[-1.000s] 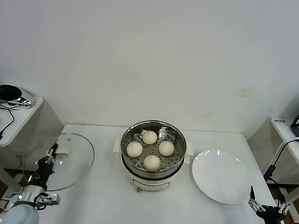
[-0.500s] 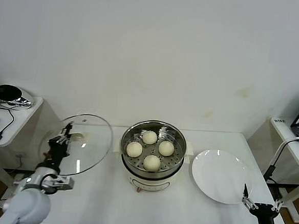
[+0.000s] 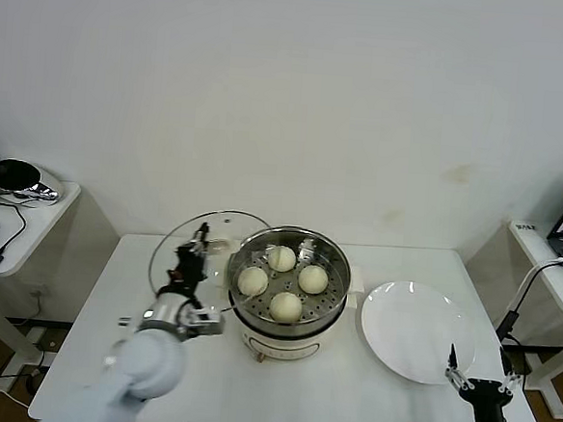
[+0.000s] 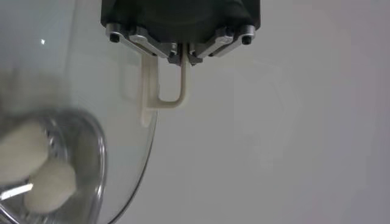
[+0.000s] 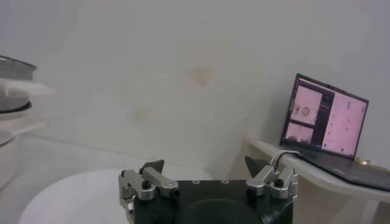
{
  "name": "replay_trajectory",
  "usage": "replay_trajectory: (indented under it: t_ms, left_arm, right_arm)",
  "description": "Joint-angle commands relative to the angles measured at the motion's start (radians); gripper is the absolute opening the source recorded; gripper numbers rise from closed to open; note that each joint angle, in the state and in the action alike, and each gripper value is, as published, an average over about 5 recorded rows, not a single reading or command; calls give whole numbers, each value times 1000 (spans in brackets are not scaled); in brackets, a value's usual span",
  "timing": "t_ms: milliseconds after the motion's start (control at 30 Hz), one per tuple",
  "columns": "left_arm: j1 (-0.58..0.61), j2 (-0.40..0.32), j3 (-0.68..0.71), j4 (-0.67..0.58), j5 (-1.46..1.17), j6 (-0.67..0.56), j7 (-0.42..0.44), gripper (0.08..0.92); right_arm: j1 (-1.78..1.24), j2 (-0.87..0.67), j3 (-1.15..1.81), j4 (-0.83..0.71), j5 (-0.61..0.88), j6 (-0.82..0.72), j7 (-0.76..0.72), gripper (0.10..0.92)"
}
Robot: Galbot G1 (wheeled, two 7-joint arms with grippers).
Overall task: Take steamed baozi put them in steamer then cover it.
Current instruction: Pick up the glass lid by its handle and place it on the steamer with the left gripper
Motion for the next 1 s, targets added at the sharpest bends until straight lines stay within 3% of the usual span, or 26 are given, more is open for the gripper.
replay_trajectory:
  t_ms: [33, 433, 1000]
  left_arm:
    - [-170, -253, 245, 113, 366, 119, 199, 136]
    - [-181, -323, 272, 203, 387, 107, 195, 136]
    - [-154, -355, 250, 286, 395, 63, 118, 136]
  right_arm:
    - [8, 8, -8, -25, -37, 8, 5, 823]
    - [4, 5, -5, -31, -35, 17, 4, 823]
    - [3, -1, -11, -41, -35, 26, 1, 823]
